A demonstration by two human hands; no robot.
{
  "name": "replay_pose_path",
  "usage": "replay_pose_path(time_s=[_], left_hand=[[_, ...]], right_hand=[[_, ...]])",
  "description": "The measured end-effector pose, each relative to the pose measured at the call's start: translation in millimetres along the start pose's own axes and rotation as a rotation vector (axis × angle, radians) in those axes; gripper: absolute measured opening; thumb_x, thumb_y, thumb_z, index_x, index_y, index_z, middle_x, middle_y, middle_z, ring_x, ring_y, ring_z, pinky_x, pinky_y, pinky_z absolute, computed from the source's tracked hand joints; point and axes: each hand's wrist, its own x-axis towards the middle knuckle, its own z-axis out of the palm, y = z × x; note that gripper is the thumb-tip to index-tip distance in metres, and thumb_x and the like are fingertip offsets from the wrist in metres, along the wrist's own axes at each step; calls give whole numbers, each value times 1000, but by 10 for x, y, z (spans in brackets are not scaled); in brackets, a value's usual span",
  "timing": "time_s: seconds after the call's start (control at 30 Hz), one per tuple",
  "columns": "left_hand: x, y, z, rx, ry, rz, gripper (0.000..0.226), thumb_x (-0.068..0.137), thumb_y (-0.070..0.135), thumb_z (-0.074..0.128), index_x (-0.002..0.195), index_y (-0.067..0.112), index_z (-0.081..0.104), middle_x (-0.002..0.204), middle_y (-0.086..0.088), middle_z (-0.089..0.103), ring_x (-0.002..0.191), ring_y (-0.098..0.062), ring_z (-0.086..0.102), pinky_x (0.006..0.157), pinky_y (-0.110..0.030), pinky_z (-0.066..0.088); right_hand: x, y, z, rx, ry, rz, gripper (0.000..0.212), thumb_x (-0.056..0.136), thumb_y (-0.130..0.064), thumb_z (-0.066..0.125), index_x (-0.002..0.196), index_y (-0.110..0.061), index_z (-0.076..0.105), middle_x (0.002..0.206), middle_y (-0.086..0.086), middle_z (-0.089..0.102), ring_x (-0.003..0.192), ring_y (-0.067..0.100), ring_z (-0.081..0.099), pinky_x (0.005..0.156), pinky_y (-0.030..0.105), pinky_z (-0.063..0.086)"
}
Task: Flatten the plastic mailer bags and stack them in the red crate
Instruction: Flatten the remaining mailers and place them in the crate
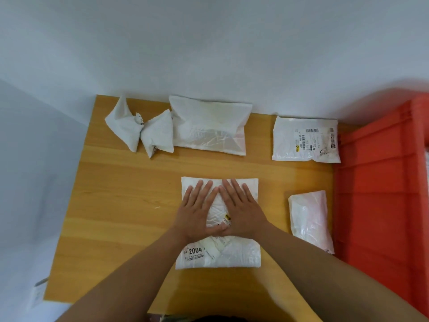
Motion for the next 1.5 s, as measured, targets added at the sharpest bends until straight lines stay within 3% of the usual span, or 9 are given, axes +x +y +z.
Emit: replay_pose_path(time_s=[0.1, 0.27, 0.47, 1.1, 1.5], left_hand=[[15, -59, 57, 21, -35, -5, 103, 84, 83, 34, 156, 13, 14, 164, -11, 14, 152, -31, 10, 121, -51, 12], [27, -93, 150, 32, -30, -14, 96, 89, 78, 30, 154, 8, 25, 162, -13, 22, 151, -31, 14, 120, -51, 14], [57, -96, 202, 48, 8, -6, 89, 91, 71, 36, 153, 8, 27, 161, -14, 23, 151, -32, 15, 120, -53, 17], [58, -107, 247, 123, -46, -26, 83, 95, 68, 27, 154, 10, 23, 163, -13, 19, 152, -31, 10, 121, -52, 14], [74, -105, 259, 115, -117, -60, 86, 95, 73, 17, 155, 11, 17, 164, -12, 14, 152, -31, 8, 120, -51, 11]], right_hand=[[29, 7, 39, 15, -10, 2, 124, 74, -93, 33, 157, -3, 13, 166, 14, 7, 153, 31, 5, 120, 53, 13], [56, 21, 90, 27, 4, 0, 125, 74, -92, 38, 157, -2, 11, 166, 14, 7, 154, 29, 4, 120, 53, 14], [66, 43, 127, 43, 45, 4, 121, 76, -90, 41, 156, -3, 16, 166, 13, 10, 154, 28, 5, 120, 54, 16], [85, 45, 219, -12, 114, 14, 116, 77, -87, 45, 154, -2, 29, 164, 13, 18, 153, 28, 12, 122, 52, 15], [97, 46, 208, -4, 38, 26, 118, 76, -89, 39, 156, -4, 21, 166, 11, 11, 154, 27, 6, 123, 51, 8]])
